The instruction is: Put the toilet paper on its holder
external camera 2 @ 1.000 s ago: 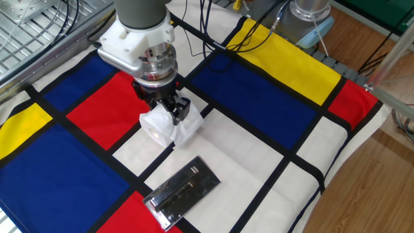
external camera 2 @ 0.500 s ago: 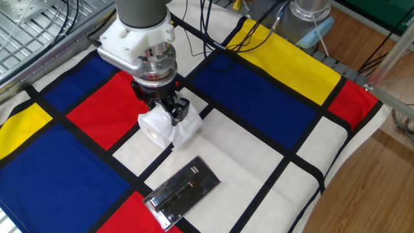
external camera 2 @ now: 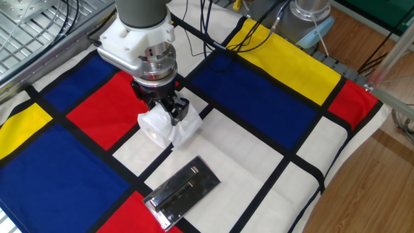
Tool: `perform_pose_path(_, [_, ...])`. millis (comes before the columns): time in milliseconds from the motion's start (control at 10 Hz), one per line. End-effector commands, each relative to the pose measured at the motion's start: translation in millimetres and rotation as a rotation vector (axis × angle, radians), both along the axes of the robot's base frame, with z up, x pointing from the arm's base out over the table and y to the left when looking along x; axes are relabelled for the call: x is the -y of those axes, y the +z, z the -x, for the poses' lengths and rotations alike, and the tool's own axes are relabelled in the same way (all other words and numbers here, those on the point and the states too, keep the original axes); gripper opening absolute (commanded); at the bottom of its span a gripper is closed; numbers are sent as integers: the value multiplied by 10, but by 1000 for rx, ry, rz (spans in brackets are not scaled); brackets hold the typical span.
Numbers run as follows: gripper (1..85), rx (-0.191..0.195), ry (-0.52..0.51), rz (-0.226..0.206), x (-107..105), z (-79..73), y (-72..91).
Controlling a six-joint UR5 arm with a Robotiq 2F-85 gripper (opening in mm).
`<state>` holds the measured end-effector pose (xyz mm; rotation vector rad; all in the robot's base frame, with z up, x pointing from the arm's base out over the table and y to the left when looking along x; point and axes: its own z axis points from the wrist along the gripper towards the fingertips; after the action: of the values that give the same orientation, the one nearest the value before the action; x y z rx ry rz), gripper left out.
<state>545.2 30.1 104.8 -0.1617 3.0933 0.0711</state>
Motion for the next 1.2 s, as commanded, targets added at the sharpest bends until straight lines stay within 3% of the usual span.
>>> perform_pose_path(0, [10,-3,-23,-14,-95,64,44])
perform_pose_path(600, [10,6,-129,-36,-618,211,24])
perform_pose_path(800, [10,-8,-84,-21,-533,223,43])
perform_pose_path(1100, [10,-17,26,-55,-632,265,50])
